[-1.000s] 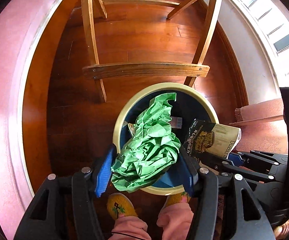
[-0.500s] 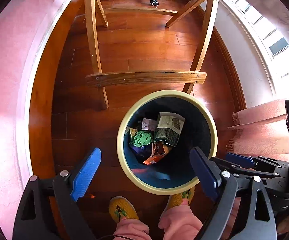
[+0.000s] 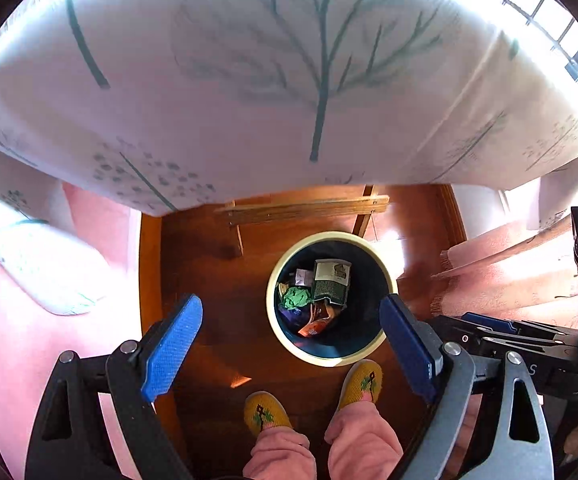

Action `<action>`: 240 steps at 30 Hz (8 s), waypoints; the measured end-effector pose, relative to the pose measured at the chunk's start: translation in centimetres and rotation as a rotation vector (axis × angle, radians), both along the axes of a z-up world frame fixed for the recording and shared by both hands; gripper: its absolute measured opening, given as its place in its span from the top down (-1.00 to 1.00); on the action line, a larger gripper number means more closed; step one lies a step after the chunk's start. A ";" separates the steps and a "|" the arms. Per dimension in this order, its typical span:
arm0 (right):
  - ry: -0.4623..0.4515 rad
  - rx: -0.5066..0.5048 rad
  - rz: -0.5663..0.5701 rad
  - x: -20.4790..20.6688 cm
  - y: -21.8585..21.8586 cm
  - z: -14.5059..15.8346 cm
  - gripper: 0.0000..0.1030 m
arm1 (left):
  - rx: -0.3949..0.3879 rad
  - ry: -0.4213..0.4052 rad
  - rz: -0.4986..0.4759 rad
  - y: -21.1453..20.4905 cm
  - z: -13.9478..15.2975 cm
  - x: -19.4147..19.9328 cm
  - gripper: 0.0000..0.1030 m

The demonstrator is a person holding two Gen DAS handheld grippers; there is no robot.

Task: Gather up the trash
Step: 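Move both open tools back over the table toward the remaining trash, then grasp the white box with the left gripper while the right grasps the clear plastic bottle, then carry the white box and plastic bottle in both grippers over the trash bin, then open both grippers over the bin to drop the box and bottle, then move both open tools back over the table toward the remaining trash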

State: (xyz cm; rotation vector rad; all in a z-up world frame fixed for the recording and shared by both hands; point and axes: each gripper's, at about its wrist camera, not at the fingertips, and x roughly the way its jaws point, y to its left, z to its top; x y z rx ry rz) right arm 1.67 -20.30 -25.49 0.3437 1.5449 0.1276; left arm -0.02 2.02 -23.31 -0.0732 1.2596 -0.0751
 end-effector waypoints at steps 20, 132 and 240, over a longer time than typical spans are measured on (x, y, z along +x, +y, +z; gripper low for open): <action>-0.303 -0.010 -0.076 -0.7 1.7 22.1 0.08 | -0.017 -0.364 -0.150 2.7 24.2 0.5 -0.81; -0.288 -0.001 0.315 22.2 1.2 22.3 0.35 | 0.052 -0.156 -0.105 -3.6 20.5 16.8 0.33; -0.483 0.000 0.097 4.1 5.7 28.5 -0.15 | 0.186 -0.397 0.039 7.0 28.4 1.3 -0.72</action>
